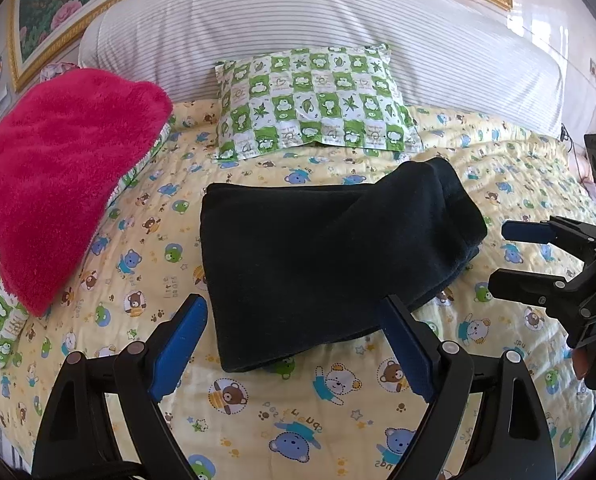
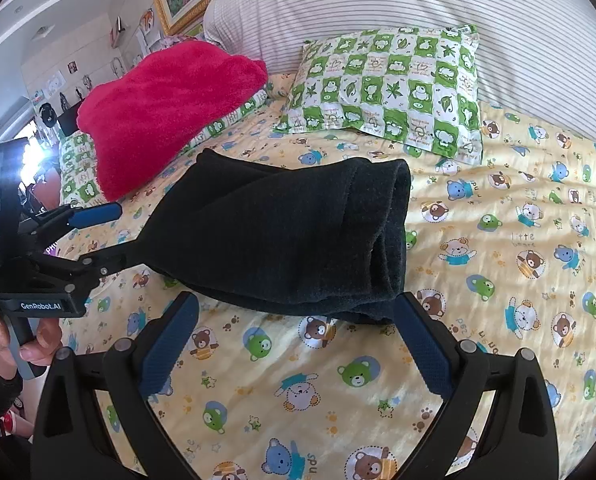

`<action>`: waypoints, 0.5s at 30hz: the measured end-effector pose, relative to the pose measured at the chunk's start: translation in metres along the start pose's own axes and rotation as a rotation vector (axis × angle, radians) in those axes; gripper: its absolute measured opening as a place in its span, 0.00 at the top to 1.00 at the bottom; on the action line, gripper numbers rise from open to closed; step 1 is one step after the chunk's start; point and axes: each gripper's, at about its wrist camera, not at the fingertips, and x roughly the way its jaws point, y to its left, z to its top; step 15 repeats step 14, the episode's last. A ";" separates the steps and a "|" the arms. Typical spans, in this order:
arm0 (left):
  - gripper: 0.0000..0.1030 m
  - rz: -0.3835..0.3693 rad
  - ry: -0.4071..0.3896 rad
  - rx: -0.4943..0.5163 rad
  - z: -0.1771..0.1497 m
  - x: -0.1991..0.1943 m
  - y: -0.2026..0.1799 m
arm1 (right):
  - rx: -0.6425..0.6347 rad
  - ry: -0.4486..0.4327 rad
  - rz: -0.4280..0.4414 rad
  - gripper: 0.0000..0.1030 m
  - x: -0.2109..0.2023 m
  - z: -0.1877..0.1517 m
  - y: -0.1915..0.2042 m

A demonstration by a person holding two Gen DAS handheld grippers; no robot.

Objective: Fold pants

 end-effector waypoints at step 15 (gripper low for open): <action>0.13 0.002 0.039 -0.008 -0.002 0.010 -0.002 | 0.033 0.011 0.019 0.05 0.008 -0.002 0.000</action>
